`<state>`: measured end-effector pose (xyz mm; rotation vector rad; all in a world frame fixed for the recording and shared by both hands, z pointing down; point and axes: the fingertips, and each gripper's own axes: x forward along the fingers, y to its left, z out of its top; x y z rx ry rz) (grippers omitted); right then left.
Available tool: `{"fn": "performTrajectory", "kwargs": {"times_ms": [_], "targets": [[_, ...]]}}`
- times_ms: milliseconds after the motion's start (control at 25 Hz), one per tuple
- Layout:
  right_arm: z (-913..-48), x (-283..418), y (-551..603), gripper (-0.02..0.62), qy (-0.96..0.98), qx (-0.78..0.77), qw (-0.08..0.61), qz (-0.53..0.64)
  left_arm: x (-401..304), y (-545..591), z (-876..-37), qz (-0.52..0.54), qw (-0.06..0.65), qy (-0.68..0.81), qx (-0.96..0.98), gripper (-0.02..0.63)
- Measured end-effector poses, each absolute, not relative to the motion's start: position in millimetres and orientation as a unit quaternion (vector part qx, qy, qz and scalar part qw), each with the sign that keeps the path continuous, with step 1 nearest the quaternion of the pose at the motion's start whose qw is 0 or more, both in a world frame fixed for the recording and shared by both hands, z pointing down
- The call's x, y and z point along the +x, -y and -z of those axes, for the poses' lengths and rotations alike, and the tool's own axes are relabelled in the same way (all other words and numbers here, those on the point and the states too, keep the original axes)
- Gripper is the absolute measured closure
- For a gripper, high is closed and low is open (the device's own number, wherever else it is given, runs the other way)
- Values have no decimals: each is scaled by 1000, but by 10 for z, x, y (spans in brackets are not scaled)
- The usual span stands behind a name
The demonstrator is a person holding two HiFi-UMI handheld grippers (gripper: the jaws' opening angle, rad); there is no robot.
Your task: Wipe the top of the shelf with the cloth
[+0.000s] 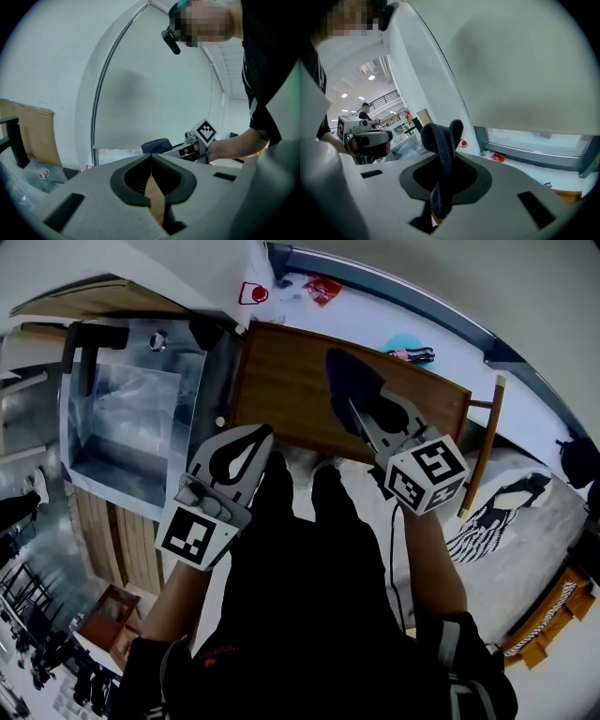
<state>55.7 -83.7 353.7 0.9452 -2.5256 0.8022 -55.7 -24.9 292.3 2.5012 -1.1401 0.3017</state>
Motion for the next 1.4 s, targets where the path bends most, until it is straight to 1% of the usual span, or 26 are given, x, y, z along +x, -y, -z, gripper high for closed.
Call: {"fn": "performTrajectory", "kwargs": {"times_ms": [280,640,920,1400], "targets": [[-3838,141,1187,546,882,327,188,-283,-984,408,-3112,-100,200,425,877,584],[-4399,-343,1484,546,880,307,251,-261,-1347,474,-3327,-96,230,435,865,584],[-4799,-571,1682,546,873,305,290,-248,-1557,498,-3459,-96,247,440,858,584],[-5346,-920,1899,546,867,287,381,-144,-1703,549,-3665,-104,270,430,855,584]]}}
